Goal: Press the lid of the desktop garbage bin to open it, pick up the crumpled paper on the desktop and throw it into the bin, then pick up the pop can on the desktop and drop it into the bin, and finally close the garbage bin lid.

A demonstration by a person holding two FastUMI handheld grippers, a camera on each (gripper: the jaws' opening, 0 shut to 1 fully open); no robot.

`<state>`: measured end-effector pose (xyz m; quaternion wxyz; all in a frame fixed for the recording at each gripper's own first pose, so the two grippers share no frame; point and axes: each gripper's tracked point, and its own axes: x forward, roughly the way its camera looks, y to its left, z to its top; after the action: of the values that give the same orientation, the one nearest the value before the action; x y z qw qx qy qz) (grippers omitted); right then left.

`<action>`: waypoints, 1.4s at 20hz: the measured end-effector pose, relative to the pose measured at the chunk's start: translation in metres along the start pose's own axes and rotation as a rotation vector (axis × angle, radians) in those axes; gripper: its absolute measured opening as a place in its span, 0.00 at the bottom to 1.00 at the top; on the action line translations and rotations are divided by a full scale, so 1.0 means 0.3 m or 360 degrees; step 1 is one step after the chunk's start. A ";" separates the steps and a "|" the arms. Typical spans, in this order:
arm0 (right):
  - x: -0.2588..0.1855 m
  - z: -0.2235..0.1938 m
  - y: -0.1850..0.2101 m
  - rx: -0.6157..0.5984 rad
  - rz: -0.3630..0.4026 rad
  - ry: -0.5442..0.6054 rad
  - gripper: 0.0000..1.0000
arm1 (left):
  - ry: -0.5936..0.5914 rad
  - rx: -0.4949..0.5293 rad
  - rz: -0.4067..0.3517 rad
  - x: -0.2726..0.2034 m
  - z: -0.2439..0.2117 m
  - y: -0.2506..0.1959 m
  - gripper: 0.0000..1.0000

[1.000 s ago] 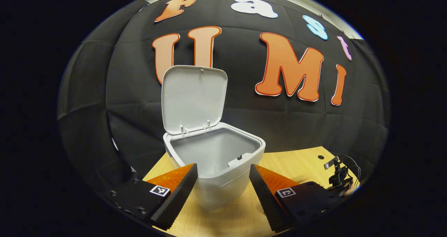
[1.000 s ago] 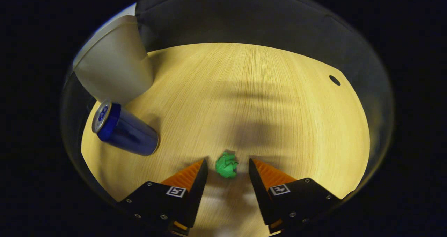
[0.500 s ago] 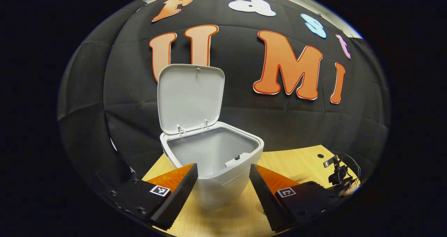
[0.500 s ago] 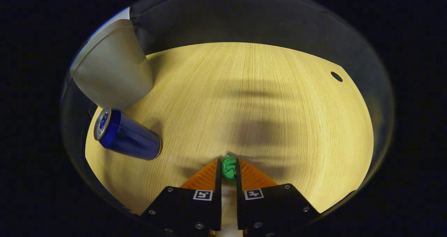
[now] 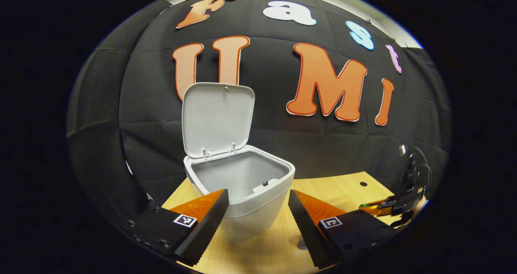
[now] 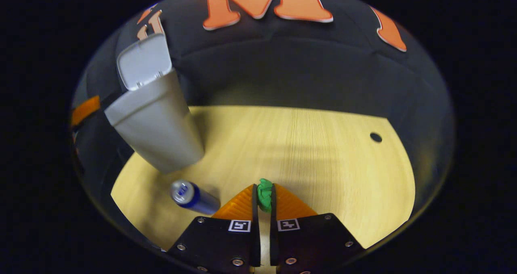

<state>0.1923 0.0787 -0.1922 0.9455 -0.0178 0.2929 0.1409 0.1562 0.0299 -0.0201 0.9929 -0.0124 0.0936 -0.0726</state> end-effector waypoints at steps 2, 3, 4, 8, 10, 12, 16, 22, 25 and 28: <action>-0.070 0.204 0.055 -0.0056 0.0043 -0.0202 0.10 | -0.0025 -0.0023 0.0001 -0.029 0.017 0.009 0.94; -0.105 0.273 0.057 -0.0087 0.0055 -0.0282 0.09 | -0.0038 -0.0034 0.0007 -0.045 0.028 0.016 0.94; -0.141 0.356 0.080 -0.0113 0.0078 -0.0349 0.09 | -0.0053 -0.0044 0.0012 -0.060 0.037 0.027 0.94; -0.306 0.603 0.179 -0.0192 0.0204 -0.0608 0.09 | -0.0101 -0.0065 0.0049 -0.137 0.067 0.079 0.95; -0.375 0.729 0.267 -0.0275 0.0251 -0.0727 0.09 | -0.0112 -0.0065 0.0076 -0.171 0.070 0.114 0.94; -0.385 0.816 0.402 -0.0345 0.0317 -0.0802 0.09 | -0.0114 -0.0076 0.0096 -0.199 0.069 0.144 0.95; -0.262 0.851 0.647 -0.0420 0.0470 -0.0793 0.09 | -0.0104 -0.0116 0.0139 -0.247 0.043 0.204 0.95; 0.014 0.742 0.828 -0.0533 0.0464 -0.0624 0.09 | -0.0096 -0.0142 0.0188 -0.301 0.019 0.292 0.95; 0.050 0.709 0.889 -0.0572 0.0487 -0.0602 0.12 | -0.0071 -0.0153 0.0214 -0.314 -0.011 0.345 0.95; 0.115 0.659 0.932 -0.0492 0.0557 -0.0498 0.22 | -0.0060 -0.0174 0.0240 -0.316 -0.022 0.388 0.95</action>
<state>0.2505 0.3789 -0.0340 0.9267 -0.0889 0.1171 0.3460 0.0791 0.1589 -0.0137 0.9950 -0.0609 0.0793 0.0079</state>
